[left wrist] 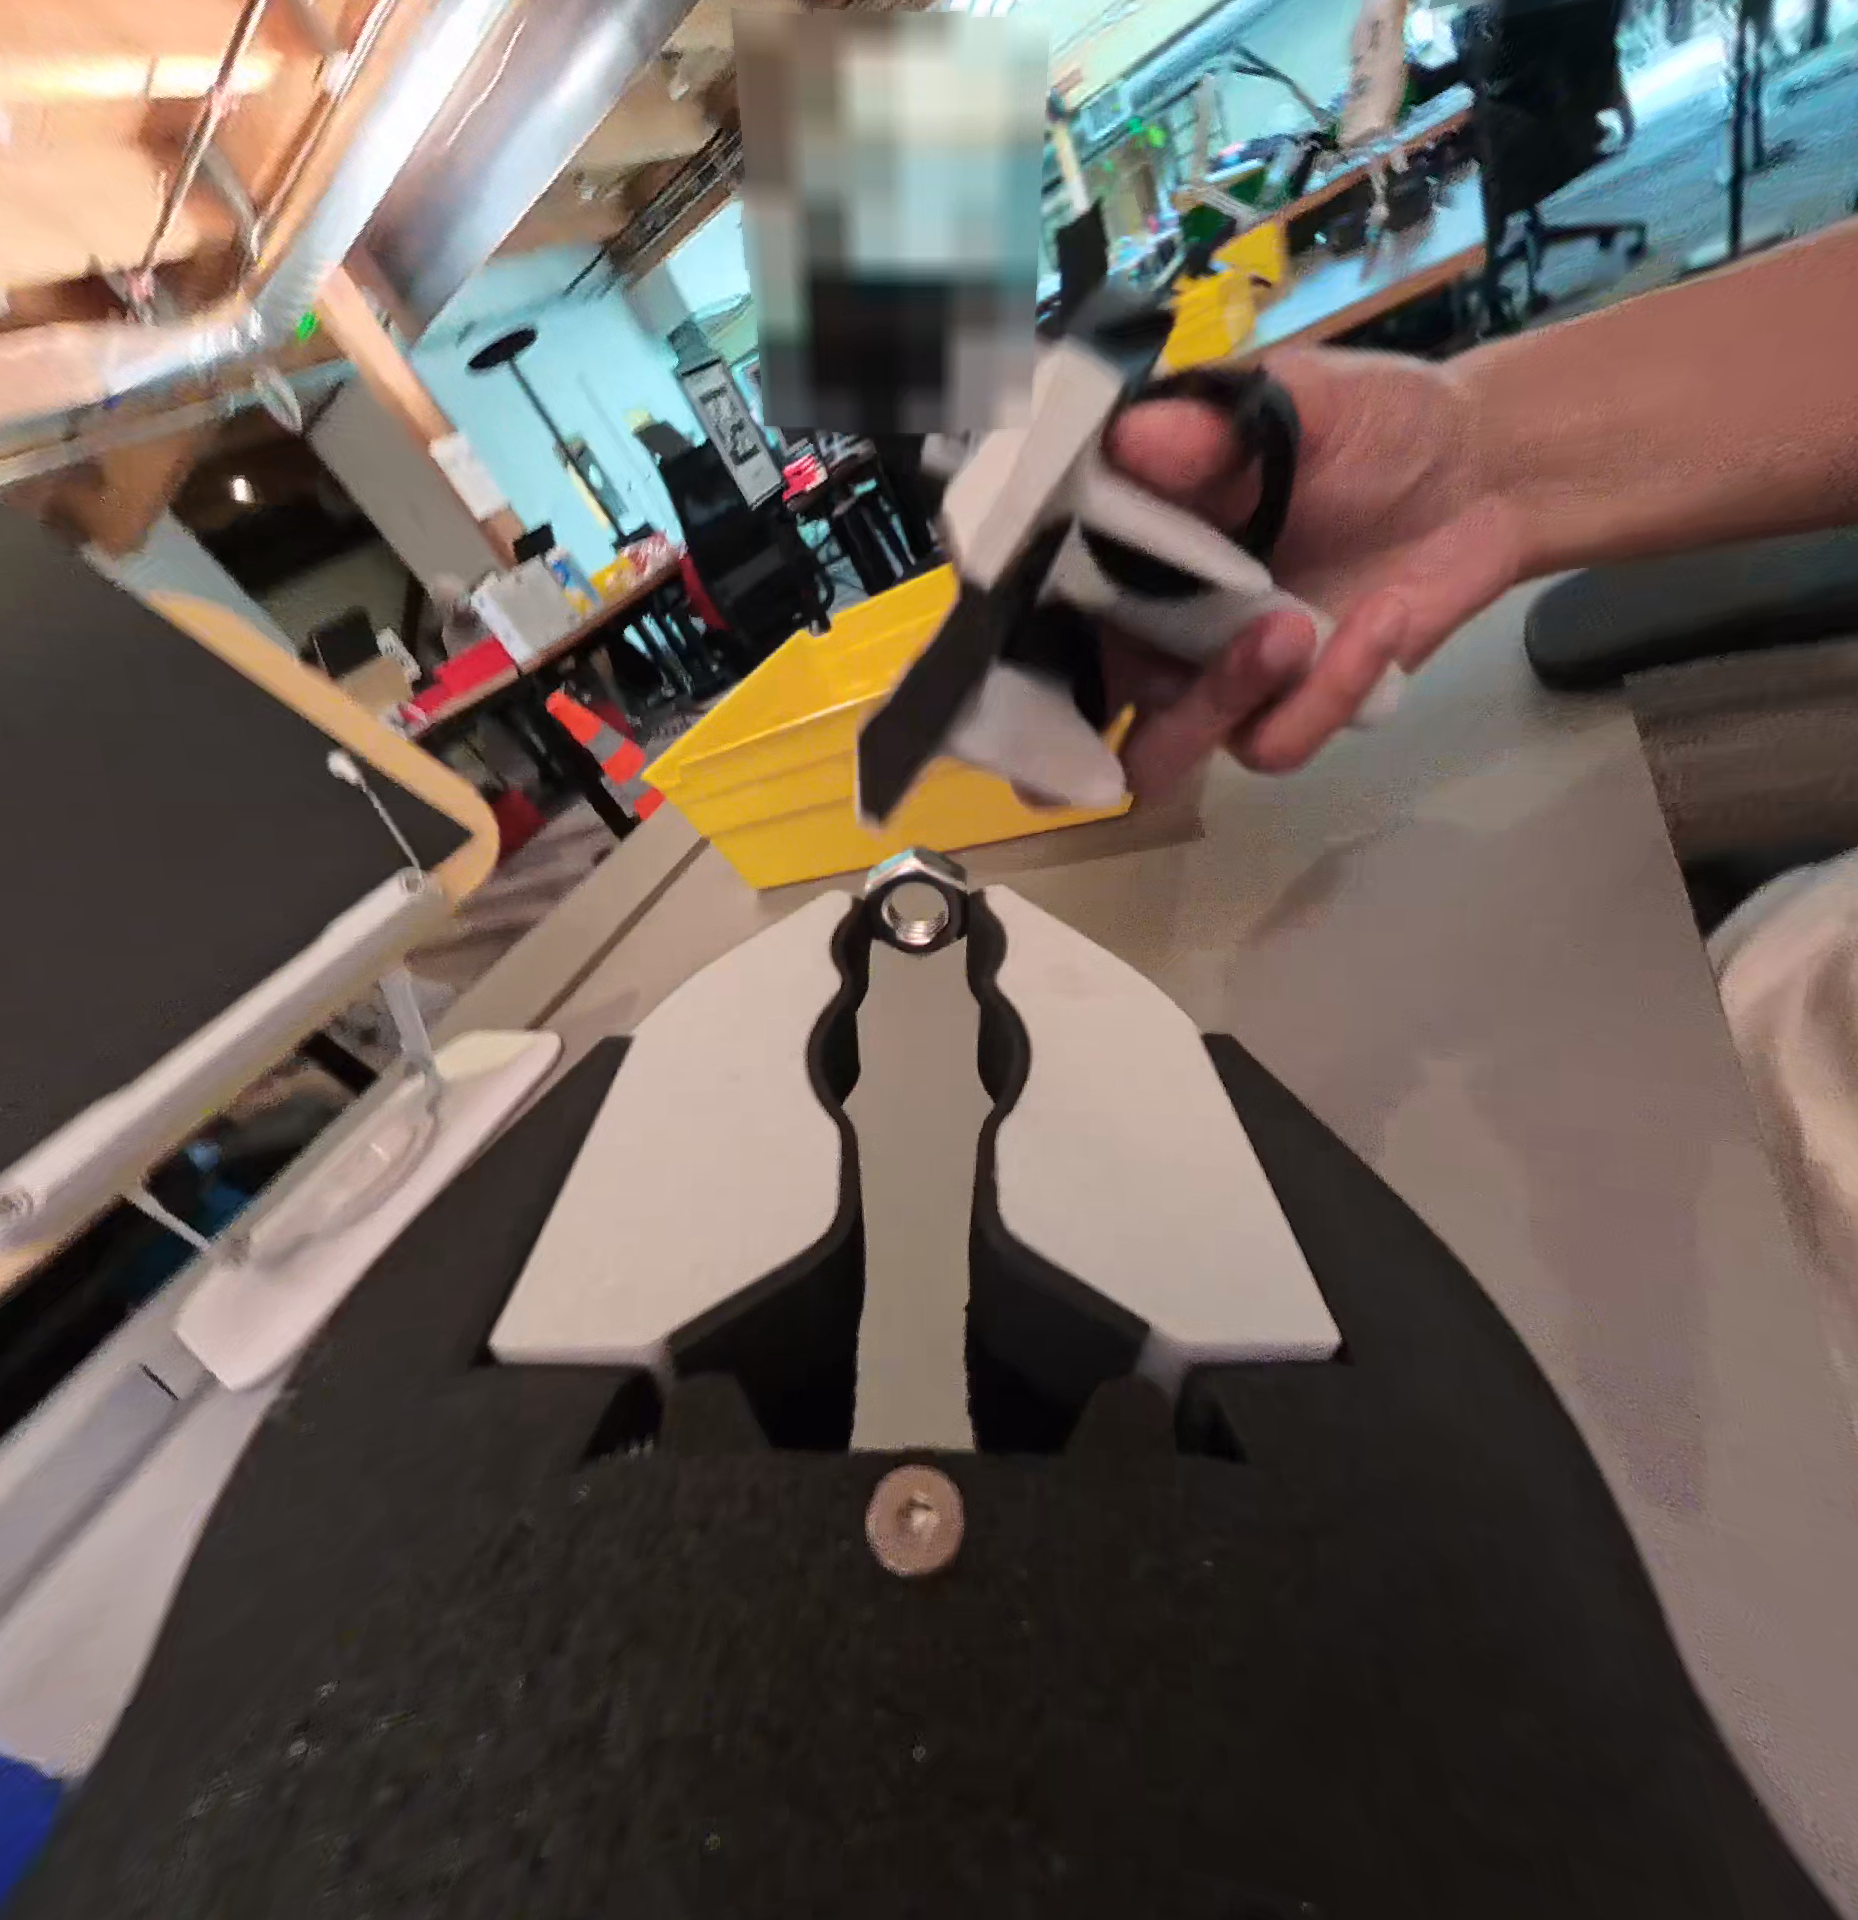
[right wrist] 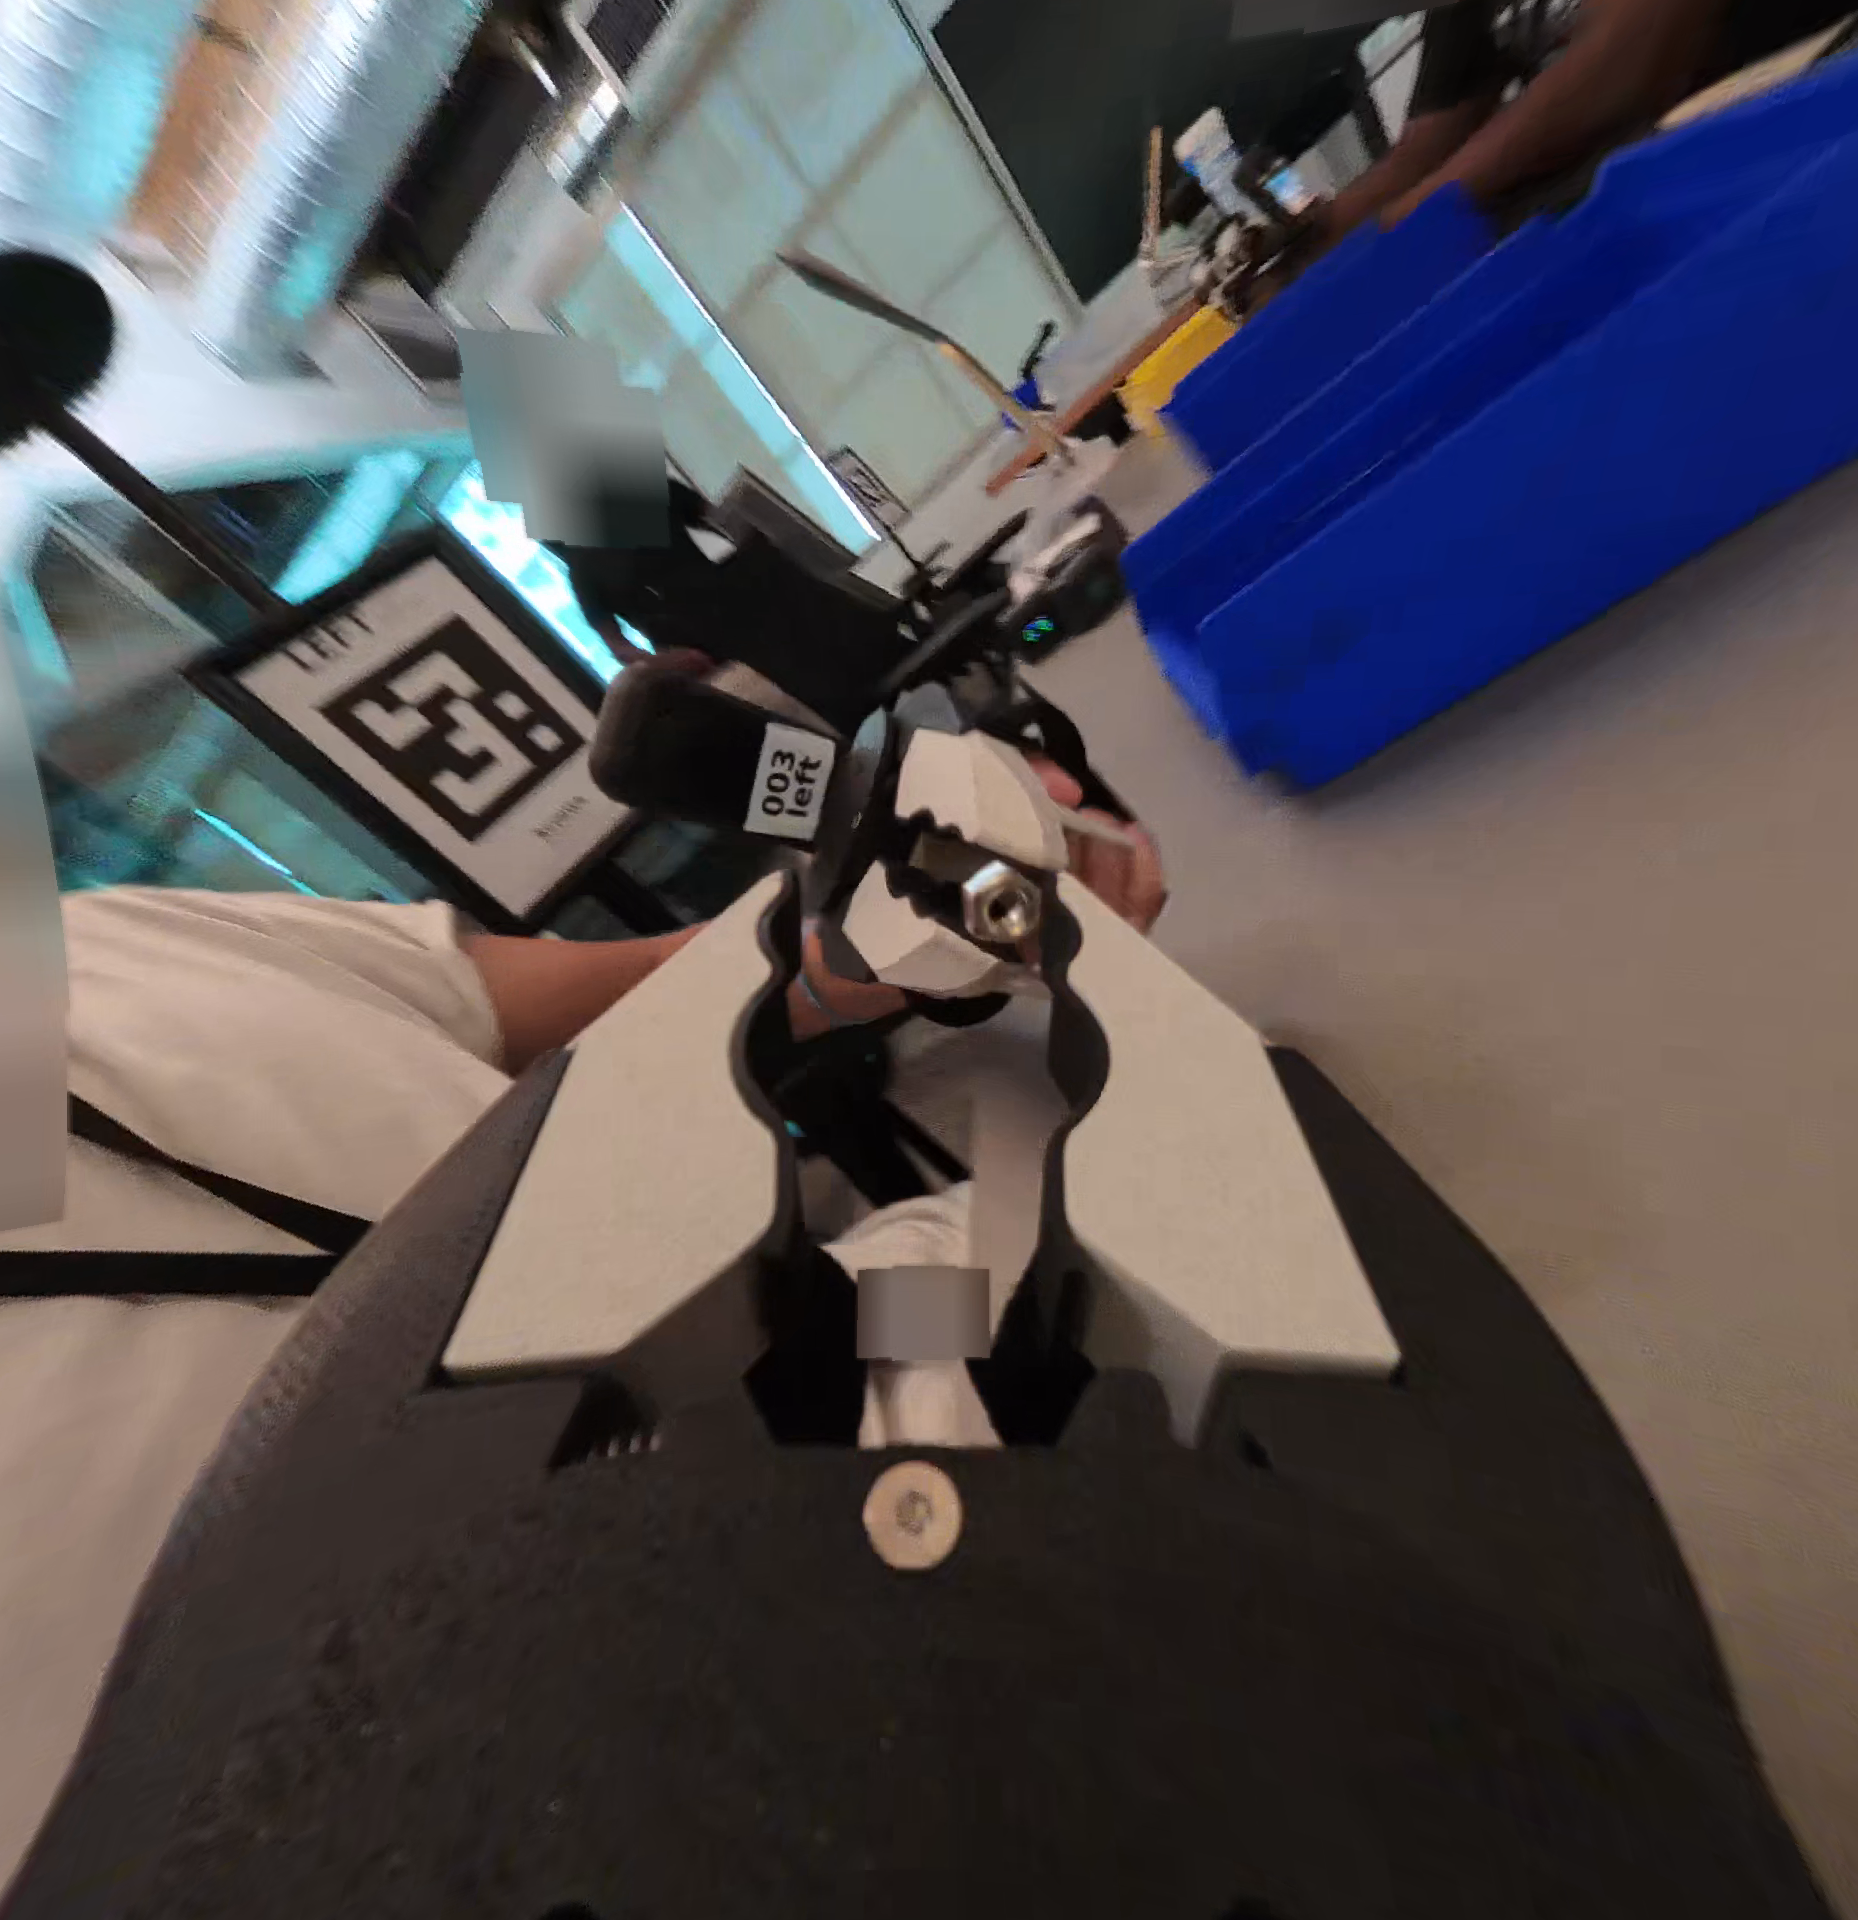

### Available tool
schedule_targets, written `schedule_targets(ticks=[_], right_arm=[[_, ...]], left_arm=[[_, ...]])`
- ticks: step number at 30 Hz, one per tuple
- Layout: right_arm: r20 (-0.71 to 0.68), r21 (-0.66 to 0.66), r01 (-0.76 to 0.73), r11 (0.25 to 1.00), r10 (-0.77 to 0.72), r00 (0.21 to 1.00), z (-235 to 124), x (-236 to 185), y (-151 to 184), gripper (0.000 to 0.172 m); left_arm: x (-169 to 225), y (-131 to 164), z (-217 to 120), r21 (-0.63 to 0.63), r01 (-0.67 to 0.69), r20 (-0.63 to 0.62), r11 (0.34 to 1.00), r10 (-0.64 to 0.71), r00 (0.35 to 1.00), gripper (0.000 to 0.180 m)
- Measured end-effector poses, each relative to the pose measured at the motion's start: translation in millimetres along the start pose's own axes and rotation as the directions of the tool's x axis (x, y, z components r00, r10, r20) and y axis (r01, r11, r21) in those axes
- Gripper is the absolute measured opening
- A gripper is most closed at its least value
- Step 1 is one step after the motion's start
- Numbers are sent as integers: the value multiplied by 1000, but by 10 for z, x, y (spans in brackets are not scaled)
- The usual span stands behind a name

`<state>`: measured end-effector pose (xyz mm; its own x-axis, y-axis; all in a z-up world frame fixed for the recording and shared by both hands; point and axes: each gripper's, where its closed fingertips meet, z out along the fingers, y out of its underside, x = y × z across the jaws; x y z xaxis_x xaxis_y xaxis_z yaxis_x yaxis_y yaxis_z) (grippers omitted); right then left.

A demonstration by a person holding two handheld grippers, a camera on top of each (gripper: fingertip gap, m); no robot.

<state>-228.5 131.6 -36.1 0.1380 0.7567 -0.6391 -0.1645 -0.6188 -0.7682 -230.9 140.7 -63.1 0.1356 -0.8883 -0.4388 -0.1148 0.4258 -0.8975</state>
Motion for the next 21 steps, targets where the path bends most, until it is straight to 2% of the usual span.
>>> schedule_targets(ticks=[2, 4, 7, 15, 16, 17, 21], right_arm=[[79, 92, -120, 988, 113, 991, 14, 48, 76, 42], [135, 80, -190, 979, 178, 975, -7, 56, 177, 43], [82, 76, -115, 990, 109, 991, -50, 119, 265, 42], [203, 72, -195, 978, 177, 963, 57, 40, 286, 41], [207, 61, -195, 979, 179, 962, 63, 31, 302, 24], [208, 54, -183, 982, 169, 964, 58, 15, 307, 17], [169, 39, -156, 987, 148, 974, 34, 50, 333, 17]], left_arm=[[74, -33, -28, 14, -86, -9, 996, 86, 996, 17], [99, -61, -44, 17, -91, -10, 996, 91, 996, 17], [133, -109, -58, 44, -63, -27, 997, 64, 998, 17], [259, -133, 24, 76, 3, -102, 997, 5, 995, 17], [272, -121, 37, 70, 0, -106, 998, 7, 994, 17], [275, -104, 48, 62, -1, -106, 998, 7, 994, 17], [294, -67, 76, 40, 20, -113, 999, -16, 993, 17]])
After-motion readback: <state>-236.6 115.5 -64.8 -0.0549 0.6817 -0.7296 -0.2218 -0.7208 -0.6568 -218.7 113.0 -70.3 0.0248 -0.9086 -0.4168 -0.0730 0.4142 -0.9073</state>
